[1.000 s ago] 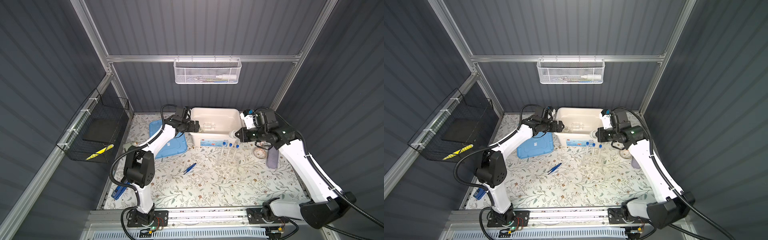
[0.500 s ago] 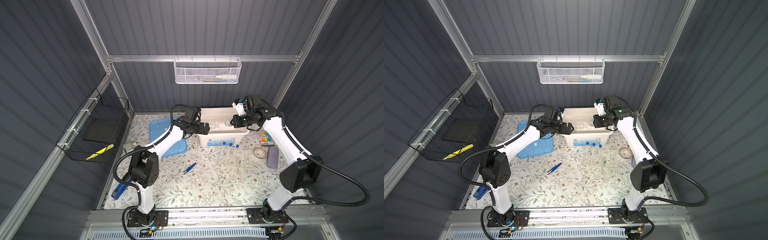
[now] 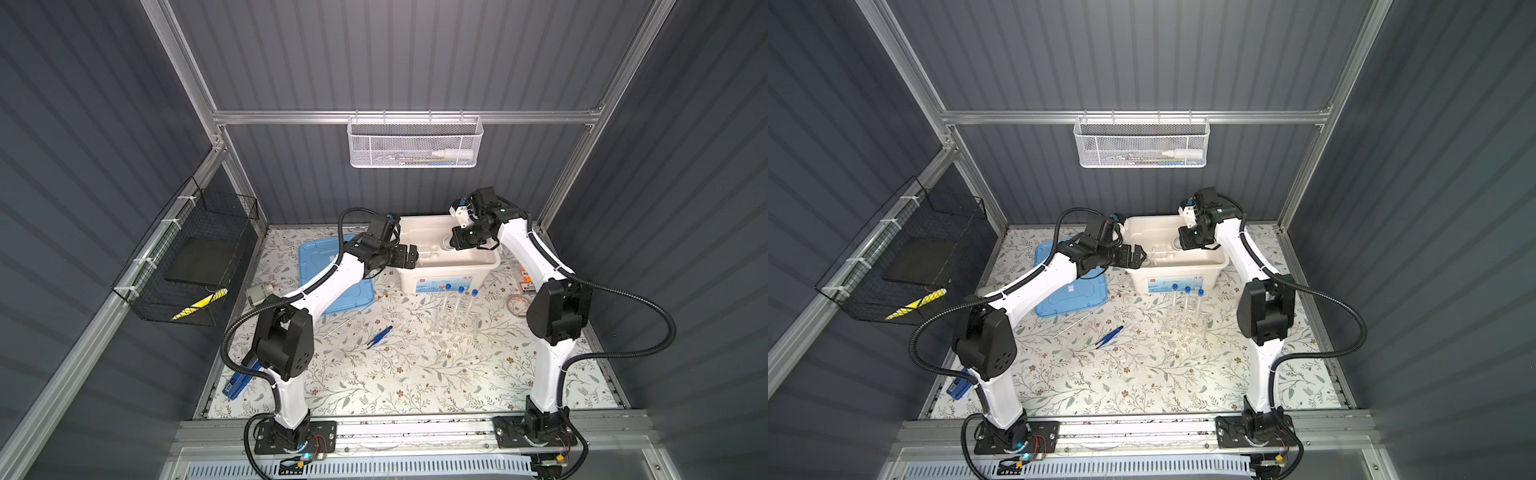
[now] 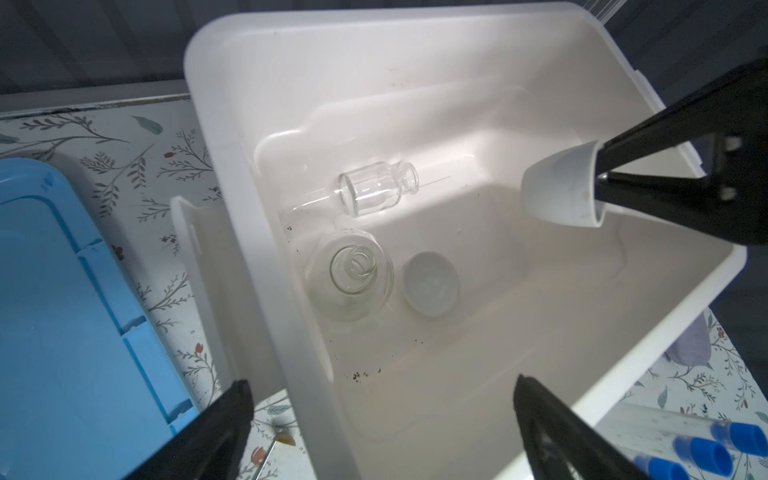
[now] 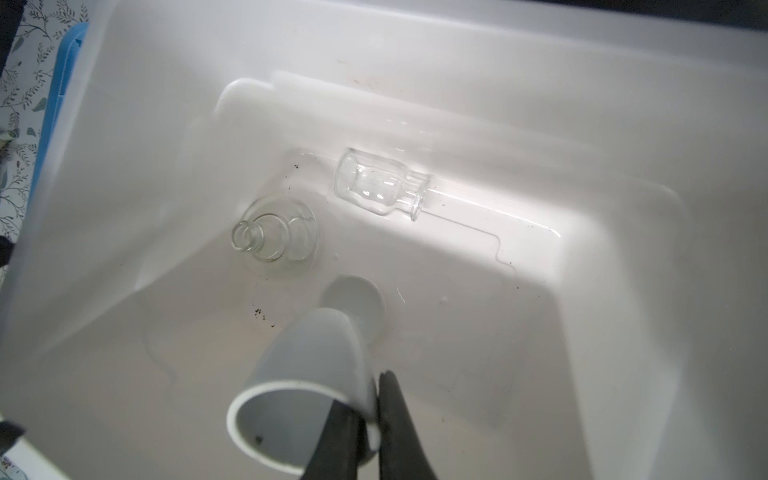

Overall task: Organize the chemistry lab equipment
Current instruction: 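Lower the white cup into the white bin and open right gripper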

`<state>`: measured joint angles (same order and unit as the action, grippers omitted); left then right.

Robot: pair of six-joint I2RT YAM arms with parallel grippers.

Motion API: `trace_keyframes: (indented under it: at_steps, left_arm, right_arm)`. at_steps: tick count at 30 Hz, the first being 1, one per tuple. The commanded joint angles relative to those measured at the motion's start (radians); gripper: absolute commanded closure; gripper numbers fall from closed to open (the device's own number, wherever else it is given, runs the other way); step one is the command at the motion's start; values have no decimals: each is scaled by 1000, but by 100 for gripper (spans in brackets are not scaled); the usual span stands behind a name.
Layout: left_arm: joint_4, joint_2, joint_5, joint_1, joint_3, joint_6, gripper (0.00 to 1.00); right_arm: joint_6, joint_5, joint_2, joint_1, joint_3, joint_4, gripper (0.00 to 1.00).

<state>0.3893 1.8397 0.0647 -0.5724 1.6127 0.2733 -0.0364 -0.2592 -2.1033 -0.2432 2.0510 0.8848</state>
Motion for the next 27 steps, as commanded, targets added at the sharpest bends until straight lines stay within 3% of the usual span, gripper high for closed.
trace_keyframes:
  at_steps: [1, 14, 27]
  left_arm:
    - [-35, -64, -32, 9, -37, 3, 0]
    - [-64, -169, -122, 47, -157, 12, 0]
    - [-49, -162, -88, 49, -189, -6, 0]
  right_arm:
    - [-39, -24, -39, 8, 41, 28, 92]
    - [-61, -58, -172, 8, 103, 40, 91]
    - [-56, -141, -248, 7, 132, 66, 90]
